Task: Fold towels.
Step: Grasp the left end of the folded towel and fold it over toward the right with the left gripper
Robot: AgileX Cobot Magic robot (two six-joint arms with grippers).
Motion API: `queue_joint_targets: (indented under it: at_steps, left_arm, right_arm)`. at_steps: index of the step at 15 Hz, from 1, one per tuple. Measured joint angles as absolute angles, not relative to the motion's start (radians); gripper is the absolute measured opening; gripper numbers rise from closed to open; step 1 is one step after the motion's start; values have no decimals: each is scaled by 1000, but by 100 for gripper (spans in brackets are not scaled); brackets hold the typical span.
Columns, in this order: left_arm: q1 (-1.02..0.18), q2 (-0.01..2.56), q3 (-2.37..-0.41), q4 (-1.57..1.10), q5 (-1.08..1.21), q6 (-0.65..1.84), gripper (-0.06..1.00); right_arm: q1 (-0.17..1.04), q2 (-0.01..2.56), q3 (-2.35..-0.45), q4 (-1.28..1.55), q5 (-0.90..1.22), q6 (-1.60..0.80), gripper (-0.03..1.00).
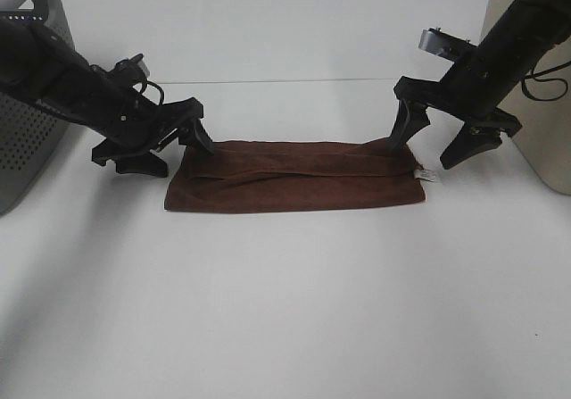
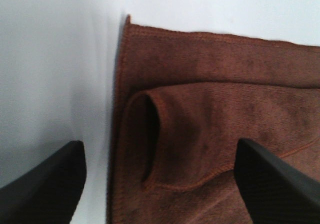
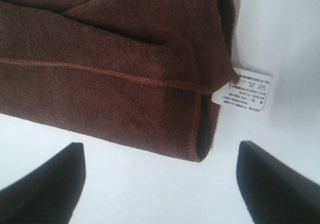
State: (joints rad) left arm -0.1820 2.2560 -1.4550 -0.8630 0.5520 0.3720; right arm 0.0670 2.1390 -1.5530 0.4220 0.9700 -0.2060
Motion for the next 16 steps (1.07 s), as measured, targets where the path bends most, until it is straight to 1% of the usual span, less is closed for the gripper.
queue_joint_targets:
  at_steps: [2, 3, 4, 6, 7, 8, 13, 16]
  left_arm:
    - [-185, 2303, -1531, -876, 641, 358, 68]
    - [-191, 2318, -1554, -876, 677, 354, 61]
    - [-195, 2329, -1569, -871, 696, 350, 51]
    - [-197, 2336, -1600, -847, 723, 326, 20]
    - [-196, 2336, -1614, -815, 727, 305, 8]
    - [-194, 2329, -1618, -769, 727, 277, 4]
    - [-157, 2174, -1619, -488, 760, 87, 4]
    - [-157, 2113, -1637, -476, 801, 24, 4]
  right_arm:
    - [67, 2139, -1553, 421, 976, -204, 80]
    - [67, 2139, -1553, 421, 976, -204, 80]
    - [67, 2139, -1553, 419, 976, -204, 80]
    - [67, 2139, -1553, 417, 976, -204, 80]
    - [67, 2139, -1553, 412, 976, -203, 80]
    - [67, 2139, -1553, 404, 977, -203, 80]
    - [67, 2139, -1553, 390, 978, -187, 80]
    - [67, 2139, -1553, 385, 986, -186, 80]
